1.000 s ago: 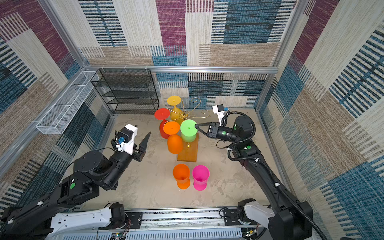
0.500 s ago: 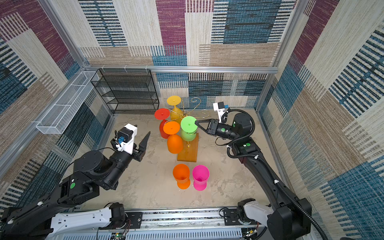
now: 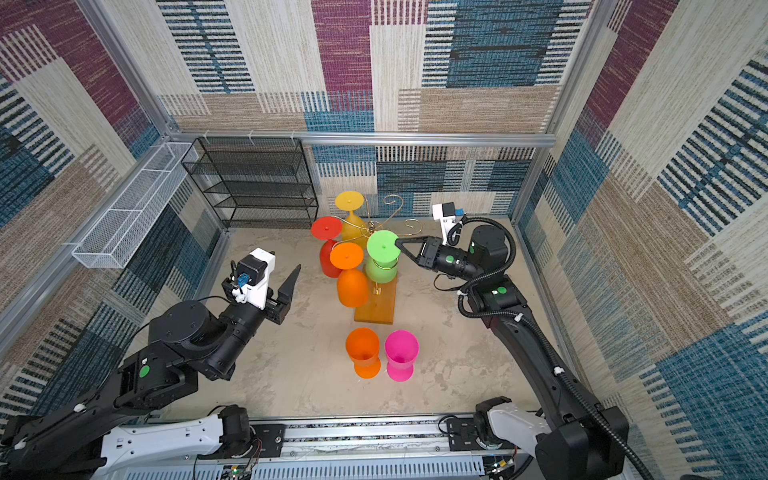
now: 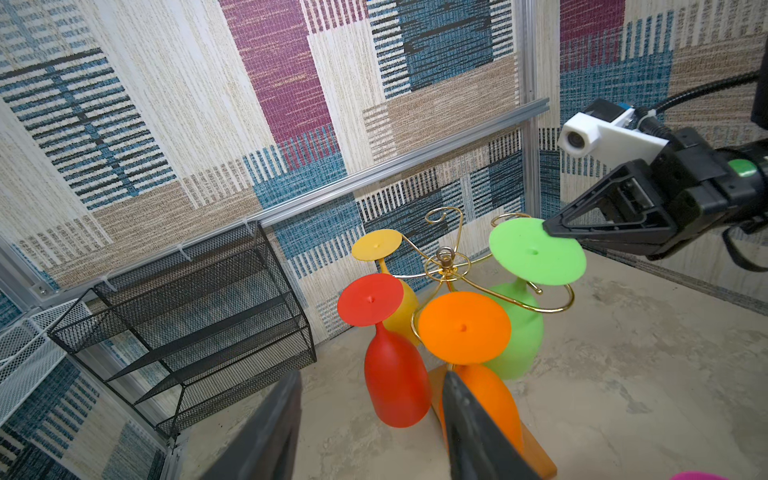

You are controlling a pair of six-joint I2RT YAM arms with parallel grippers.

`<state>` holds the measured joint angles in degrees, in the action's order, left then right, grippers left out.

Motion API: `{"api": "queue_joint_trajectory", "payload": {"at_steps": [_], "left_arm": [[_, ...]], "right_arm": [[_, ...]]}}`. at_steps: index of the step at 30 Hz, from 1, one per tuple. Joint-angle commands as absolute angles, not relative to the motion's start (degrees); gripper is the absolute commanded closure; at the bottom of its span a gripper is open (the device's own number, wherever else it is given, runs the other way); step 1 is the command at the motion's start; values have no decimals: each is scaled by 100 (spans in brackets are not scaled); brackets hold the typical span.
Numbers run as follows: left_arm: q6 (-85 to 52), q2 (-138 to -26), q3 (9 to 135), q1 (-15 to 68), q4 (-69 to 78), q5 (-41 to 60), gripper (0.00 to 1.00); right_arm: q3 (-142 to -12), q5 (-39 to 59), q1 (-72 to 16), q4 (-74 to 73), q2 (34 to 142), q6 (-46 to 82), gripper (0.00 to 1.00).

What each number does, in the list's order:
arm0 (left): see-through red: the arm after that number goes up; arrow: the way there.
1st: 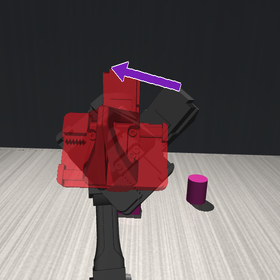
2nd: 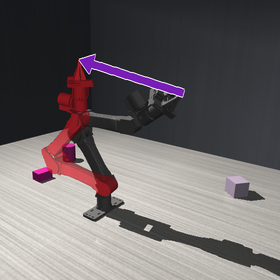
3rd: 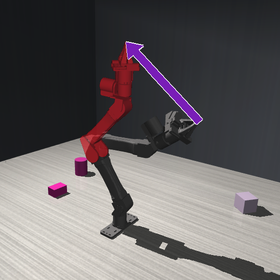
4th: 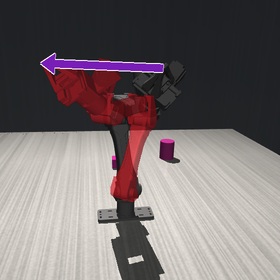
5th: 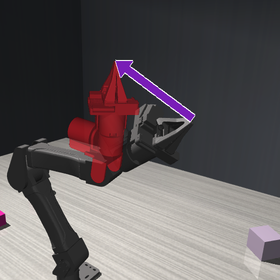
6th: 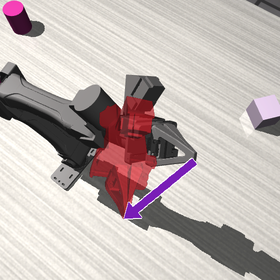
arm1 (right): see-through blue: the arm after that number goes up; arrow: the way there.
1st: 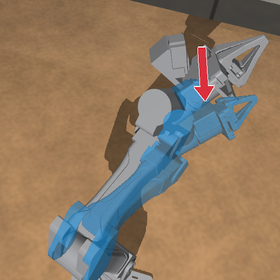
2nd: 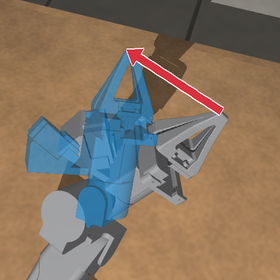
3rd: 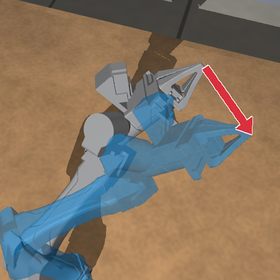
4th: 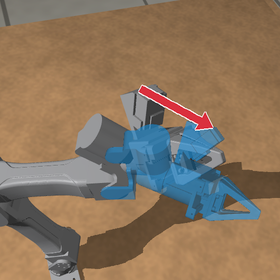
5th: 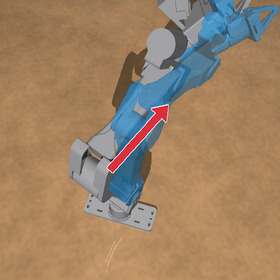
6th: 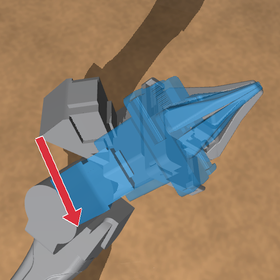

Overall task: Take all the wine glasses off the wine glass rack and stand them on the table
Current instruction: 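Slide the green glass off its rack hook with the right gripper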

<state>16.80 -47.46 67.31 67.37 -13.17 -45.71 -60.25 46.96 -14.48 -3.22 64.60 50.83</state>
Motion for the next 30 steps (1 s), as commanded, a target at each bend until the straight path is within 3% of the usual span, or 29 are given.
{"api": "queue_joint_trajectory", "payload": {"at_steps": [1,30], "left_arm": [[1581,-4730,6724,6732,-1307,-4526,43],[1512,-4843,6776,6681,-1358,-4443,43]], "right_arm": [[-5982,4389,-1370,-389,6334,4846,100],[-6091,4374,-1308,-708,6584,5238,100]]}}
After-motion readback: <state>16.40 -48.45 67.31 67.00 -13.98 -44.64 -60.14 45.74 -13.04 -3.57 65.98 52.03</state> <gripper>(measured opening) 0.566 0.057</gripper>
